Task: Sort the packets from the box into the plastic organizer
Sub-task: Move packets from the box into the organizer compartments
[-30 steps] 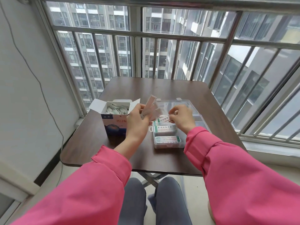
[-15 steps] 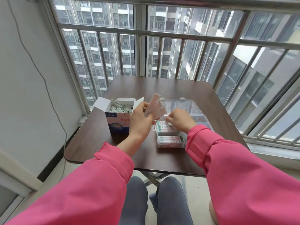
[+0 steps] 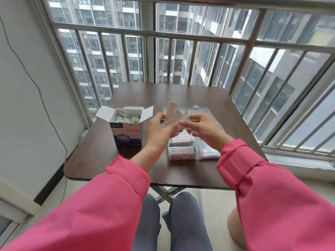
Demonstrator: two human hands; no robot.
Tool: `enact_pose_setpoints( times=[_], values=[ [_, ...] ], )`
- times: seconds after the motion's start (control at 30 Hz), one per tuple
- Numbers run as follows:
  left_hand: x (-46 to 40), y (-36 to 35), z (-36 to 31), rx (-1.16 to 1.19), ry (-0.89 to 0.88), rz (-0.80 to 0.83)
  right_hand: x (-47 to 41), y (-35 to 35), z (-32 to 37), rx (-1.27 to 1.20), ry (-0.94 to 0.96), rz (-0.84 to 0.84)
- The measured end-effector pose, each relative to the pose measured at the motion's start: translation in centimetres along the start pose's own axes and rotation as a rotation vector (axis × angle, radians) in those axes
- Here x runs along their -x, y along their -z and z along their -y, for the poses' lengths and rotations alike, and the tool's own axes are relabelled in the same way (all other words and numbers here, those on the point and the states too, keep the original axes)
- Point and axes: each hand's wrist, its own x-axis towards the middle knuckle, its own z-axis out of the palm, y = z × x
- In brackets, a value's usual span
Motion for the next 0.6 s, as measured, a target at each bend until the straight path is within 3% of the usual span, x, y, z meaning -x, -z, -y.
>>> enact_pose_setpoints(
  times=[0.4, 0.6],
  values=[
    [-0.2, -0.2, 0.4, -0.181, 0.012, -0.025, 0.5, 1.3, -0.5, -0.028, 0.014, -0.221],
    [-0.4, 0.5, 0.1, -0.451, -0.145, -0.123, -1.3, 1.9, -1.2, -0.110, -0.022, -0.437]
  ],
)
